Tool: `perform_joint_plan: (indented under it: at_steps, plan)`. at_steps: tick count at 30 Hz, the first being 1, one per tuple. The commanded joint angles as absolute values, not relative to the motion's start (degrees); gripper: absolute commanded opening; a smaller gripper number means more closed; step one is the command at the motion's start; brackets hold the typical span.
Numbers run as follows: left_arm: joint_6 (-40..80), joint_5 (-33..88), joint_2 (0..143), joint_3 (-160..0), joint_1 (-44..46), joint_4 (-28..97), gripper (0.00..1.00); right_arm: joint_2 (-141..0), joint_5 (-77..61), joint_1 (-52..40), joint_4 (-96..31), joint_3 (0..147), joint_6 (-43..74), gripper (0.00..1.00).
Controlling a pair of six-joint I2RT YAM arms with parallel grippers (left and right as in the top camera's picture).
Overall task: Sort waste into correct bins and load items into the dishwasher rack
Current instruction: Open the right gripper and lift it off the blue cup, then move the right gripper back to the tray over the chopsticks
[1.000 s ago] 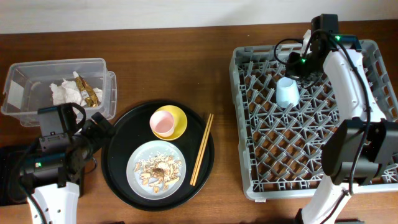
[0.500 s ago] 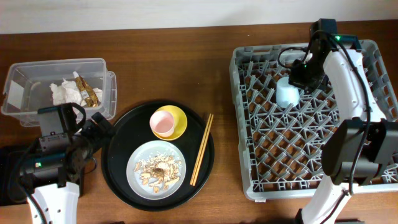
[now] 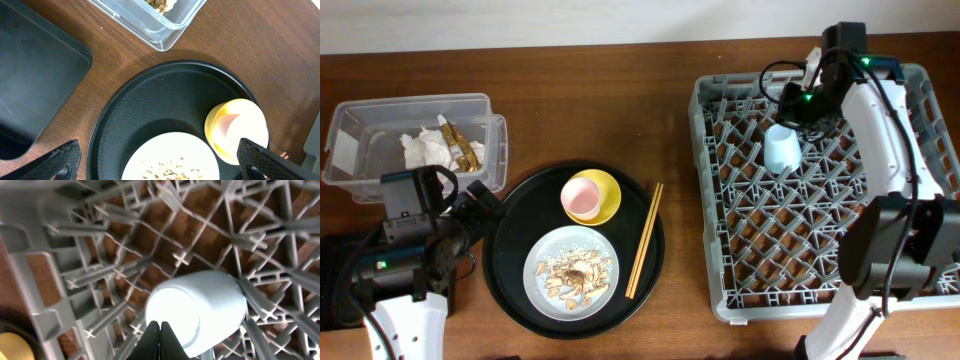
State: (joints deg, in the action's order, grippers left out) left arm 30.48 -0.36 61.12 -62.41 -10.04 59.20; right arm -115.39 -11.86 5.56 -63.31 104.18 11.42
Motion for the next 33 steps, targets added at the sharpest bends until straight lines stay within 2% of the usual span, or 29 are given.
perform_joint_plan:
  at_steps: [1,7,12,15,18,20,22,23,25,26,27,28,31,33]
  plan:
    - [30.2,0.1,61.0,-62.4,-10.2,59.2,0.99,-117.8,-1.9,5.3,-65.7,103.3,15.6,0.04]
    - [30.2,0.1,61.0,-62.4,-10.2,59.2,0.99,-113.4,7.9,5.3,-69.1,104.3,20.4,0.04]
    - [30.2,0.1,61.0,-62.4,-10.2,59.2,0.99,-109.1,8.0,5.2,-69.9,104.3,20.5,0.04]
    - [30.2,0.1,61.0,-62.4,-10.2,59.2,0.99,-105.9,1.0,5.2,-70.6,104.3,20.2,0.04]
    - [30.2,0.1,61.0,-62.4,-10.2,59.2,0.99,-102.7,-20.3,4.2,-71.1,104.3,13.2,0.04]
    - [30.2,0.1,61.0,-62.4,-10.2,59.2,0.99,-101.8,-28.6,2.4,-72.3,104.3,10.3,0.04]
    - [30.2,0.1,61.0,-62.4,-10.2,59.2,0.99,-101.5,-29.8,-1.6,-73.7,104.3,9.6,0.04]
    - [30.2,0.1,61.0,-62.4,-10.2,59.2,0.99,-101.5,-28.8,-3.4,-74.0,104.3,9.6,0.06]
    - [30.2,0.1,61.0,-62.4,-10.2,59.2,0.99,-101.6,-25.0,-7.3,-74.2,103.7,9.7,0.21]
    - [30.2,0.1,61.0,-62.4,-10.2,59.2,0.99,-101.6,-22.5,-10.0,-74.2,103.1,9.7,0.43]
    - [30.2,0.1,61.0,-62.4,-10.2,59.2,0.99,-101.6,-20.6,-12.8,-74.2,102.2,10.1,0.55]
    - [30.2,0.1,61.0,-62.4,-10.2,59.2,0.99,-101.6,-19.2,-15.2,-74.1,101.4,11.0,0.61]
    - [30.2,0.1,61.0,-62.4,-10.2,59.2,0.99,-101.7,-12.9,-21.2,-74.1,99.2,15.8,0.61]
    - [30.2,0.1,61.0,-62.4,-10.2,59.2,0.99,-101.7,-7.2,-24.9,-73.8,96.8,21.9,0.54]
